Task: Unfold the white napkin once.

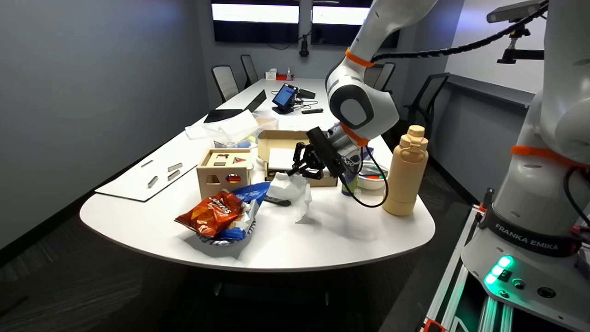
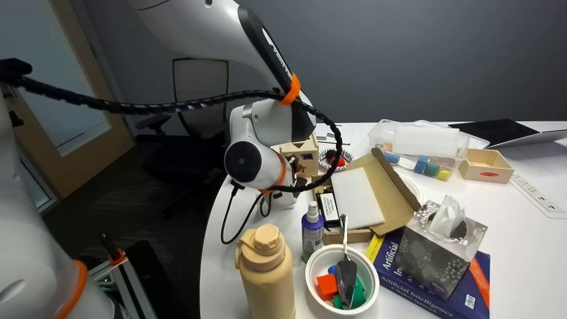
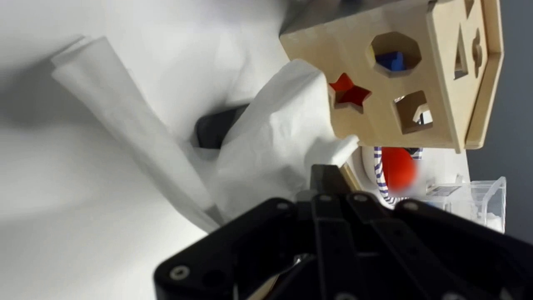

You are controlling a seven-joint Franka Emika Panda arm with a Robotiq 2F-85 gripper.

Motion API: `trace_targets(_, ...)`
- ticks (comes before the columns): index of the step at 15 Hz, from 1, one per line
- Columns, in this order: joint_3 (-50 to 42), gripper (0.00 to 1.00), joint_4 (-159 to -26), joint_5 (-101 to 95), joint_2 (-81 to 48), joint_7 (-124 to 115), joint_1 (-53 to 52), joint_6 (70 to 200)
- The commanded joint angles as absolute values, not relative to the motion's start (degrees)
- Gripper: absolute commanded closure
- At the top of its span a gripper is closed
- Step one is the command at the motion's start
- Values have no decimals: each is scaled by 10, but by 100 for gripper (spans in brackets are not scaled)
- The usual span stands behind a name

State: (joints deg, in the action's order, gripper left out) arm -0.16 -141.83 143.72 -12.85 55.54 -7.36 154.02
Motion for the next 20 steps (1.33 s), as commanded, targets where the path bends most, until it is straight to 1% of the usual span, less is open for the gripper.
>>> trace_targets(1,-17,100,-1402,1436,-132,528,-84,1587)
trace_targets(3,-21,100,-1401,1436,-130,519,-86,1610)
trace_targets(4,-45,100,-1400,1437,-132,512,-110,1618)
trace_targets(9,-87,100,-1393,1437,-145,481,-163,1641)
trace_targets(10,-94,88,-1392,1437,-147,475,-175,1643)
trace_targets(11,-101,94,-1391,1437,-151,469,-186,1645)
trace_targets(14,-122,100,-1386,1437,-165,449,-220,1646)
trace_targets(15,-133,99,-1384,1437,-171,444,-230,1644)
trace_targets(18,-160,100,-1378,1437,-185,426,-261,1639)
trace_targets(19,-170,82,-1377,1437,-188,421,-272,1639)
trace_targets(20,-179,72,-1377,1437,-189,417,-283,1639)
